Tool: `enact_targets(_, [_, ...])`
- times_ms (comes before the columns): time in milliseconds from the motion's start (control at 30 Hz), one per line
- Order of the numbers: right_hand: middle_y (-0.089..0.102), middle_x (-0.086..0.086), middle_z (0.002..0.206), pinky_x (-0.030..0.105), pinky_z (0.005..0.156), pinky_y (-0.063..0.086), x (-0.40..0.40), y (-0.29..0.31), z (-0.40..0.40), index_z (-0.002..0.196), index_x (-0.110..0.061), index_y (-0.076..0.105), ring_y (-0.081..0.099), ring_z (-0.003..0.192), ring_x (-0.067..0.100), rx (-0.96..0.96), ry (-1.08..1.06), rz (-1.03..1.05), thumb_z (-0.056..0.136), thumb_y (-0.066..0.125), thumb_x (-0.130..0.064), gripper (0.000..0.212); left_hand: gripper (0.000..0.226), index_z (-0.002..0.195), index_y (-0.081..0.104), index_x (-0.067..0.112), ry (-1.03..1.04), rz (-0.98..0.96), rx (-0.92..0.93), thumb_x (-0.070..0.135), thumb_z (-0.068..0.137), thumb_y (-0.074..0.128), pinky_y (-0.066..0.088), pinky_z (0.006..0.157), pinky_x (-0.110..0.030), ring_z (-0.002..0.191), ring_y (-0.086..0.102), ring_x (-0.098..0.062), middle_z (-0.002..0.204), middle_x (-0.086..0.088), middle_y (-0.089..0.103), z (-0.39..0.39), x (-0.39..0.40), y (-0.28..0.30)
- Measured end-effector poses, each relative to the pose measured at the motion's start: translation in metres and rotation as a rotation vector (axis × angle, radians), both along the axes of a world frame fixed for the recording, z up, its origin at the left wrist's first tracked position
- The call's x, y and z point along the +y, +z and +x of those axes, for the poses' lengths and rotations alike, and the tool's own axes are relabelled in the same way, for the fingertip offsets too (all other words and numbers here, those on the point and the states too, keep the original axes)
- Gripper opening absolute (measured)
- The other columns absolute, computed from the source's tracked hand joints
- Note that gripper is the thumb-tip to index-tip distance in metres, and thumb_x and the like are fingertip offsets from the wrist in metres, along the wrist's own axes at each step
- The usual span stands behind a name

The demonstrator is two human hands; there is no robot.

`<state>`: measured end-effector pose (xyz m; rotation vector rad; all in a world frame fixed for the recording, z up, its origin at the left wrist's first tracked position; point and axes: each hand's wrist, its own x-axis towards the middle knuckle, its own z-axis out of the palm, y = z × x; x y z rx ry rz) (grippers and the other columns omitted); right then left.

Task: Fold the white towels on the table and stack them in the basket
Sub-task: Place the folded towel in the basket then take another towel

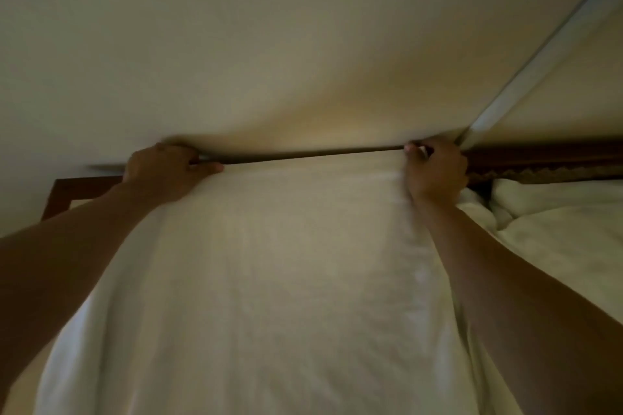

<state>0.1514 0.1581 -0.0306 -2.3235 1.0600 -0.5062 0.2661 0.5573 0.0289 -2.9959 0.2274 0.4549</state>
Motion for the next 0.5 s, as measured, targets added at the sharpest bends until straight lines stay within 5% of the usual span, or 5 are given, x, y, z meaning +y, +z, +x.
enact_targets(133, [0.05,0.019,0.139,0.058,0.099,0.039,0.034,0.022,-0.005,0.132,-0.012,0.056,0.043,0.129,0.044,0.145,-0.187,0.016,0.096,0.055,-0.052,0.054,0.043,0.106,0.069,0.032,0.047,-0.28,0.169,0.069,0.091,0.055,0.043,0.087,-0.035,0.105,0.057,-0.026,0.125,-0.008,0.067,-0.001,0.011,0.005])
enact_targets(233, [0.048,0.012,0.142,0.054,0.097,0.04,0.142,0.038,-0.02,0.132,-0.02,0.054,0.042,0.133,0.036,0.0,0.298,-0.162,0.099,0.046,-0.044,0.042,0.038,0.106,0.072,0.027,0.064,-0.345,0.286,0.061,0.094,0.059,0.042,0.085,-0.031,0.104,0.059,-0.025,0.113,-0.004,0.066,0.001,0.038,0.011])
enact_targets(333, [0.023,0.003,0.166,0.059,0.12,0.018,0.253,0.033,-0.012,0.15,-0.027,0.039,0.013,0.155,0.029,0.236,0.881,-0.117,0.106,0.03,-0.046,0.049,0.033,0.101,0.076,0.024,0.146,-0.485,0.329,0.054,0.089,0.07,0.05,0.078,-0.028,0.097,0.067,-0.019,0.097,0.004,0.072,0.0,0.06,0.02])
enact_targets(400, [0.001,-0.002,0.171,0.059,0.123,-0.004,0.291,0.024,-0.002,0.161,-0.027,0.019,-0.008,0.157,0.027,0.406,0.96,-0.077,0.107,0.024,-0.049,0.059,0.034,0.099,0.079,0.024,0.215,-0.593,0.369,0.053,0.082,0.078,0.055,0.085,-0.029,0.093,0.07,-0.014,0.096,0.004,0.075,0.001,0.078,0.024])
enact_targets(500, [-0.007,-0.006,0.171,0.059,0.122,-0.012,0.301,0.011,0.0,0.164,-0.029,0.006,-0.015,0.156,0.024,0.45,0.912,-0.148,0.106,0.019,-0.054,0.064,0.068,0.095,0.081,0.024,0.18,-0.627,0.407,0.079,0.053,0.08,0.054,0.084,-0.026,0.091,0.072,-0.011,0.093,0.004,0.077,0.002,0.11,0.031])
